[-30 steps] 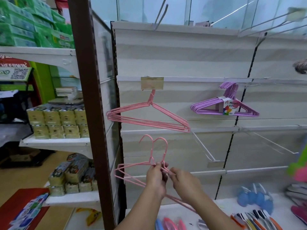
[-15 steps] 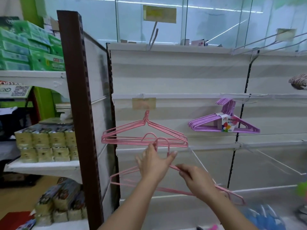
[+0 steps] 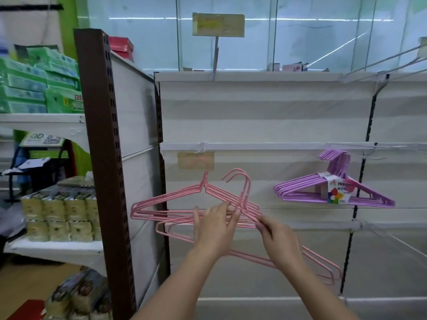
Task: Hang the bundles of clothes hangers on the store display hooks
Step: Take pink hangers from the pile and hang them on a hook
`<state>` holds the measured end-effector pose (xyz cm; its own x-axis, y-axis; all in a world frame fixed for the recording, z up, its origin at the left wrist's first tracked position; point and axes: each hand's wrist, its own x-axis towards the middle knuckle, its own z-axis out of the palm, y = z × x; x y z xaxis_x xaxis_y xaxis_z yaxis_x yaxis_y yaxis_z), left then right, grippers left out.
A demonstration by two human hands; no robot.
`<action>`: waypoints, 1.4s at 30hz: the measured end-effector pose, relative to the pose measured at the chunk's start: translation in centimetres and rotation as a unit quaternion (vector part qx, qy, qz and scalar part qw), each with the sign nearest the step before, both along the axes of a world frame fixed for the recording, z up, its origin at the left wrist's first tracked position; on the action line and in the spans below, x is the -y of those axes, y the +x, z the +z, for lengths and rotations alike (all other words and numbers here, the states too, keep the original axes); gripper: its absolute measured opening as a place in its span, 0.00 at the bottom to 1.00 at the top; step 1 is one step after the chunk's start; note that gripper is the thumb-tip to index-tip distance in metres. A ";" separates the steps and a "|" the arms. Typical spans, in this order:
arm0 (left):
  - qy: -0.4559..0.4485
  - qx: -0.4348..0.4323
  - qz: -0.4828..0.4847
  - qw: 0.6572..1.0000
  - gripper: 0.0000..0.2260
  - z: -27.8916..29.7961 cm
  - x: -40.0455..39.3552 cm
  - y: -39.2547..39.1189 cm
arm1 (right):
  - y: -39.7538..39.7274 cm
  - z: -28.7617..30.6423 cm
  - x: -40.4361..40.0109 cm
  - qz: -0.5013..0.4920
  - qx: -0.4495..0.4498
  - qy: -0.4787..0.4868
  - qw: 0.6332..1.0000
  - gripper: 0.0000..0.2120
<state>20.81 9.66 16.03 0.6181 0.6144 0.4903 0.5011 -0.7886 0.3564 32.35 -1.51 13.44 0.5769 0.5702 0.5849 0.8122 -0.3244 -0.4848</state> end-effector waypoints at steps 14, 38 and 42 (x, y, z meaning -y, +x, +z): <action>0.100 0.007 0.101 0.990 0.15 4.0 -8.1 0.4 | 1.8 5.8 -8.5 0.061 -0.072 -0.008 0.995 0.10; 0.036 -0.028 0.118 0.992 0.27 -0.4 -15.3 1.9 | 1.0 1.1 -15.5 -0.015 0.142 -0.015 0.990 0.15; 0.007 -0.063 0.088 0.994 0.26 -0.1 -15.7 2.2 | 0.8 2.0 -16.5 -0.026 0.127 -0.101 0.986 0.47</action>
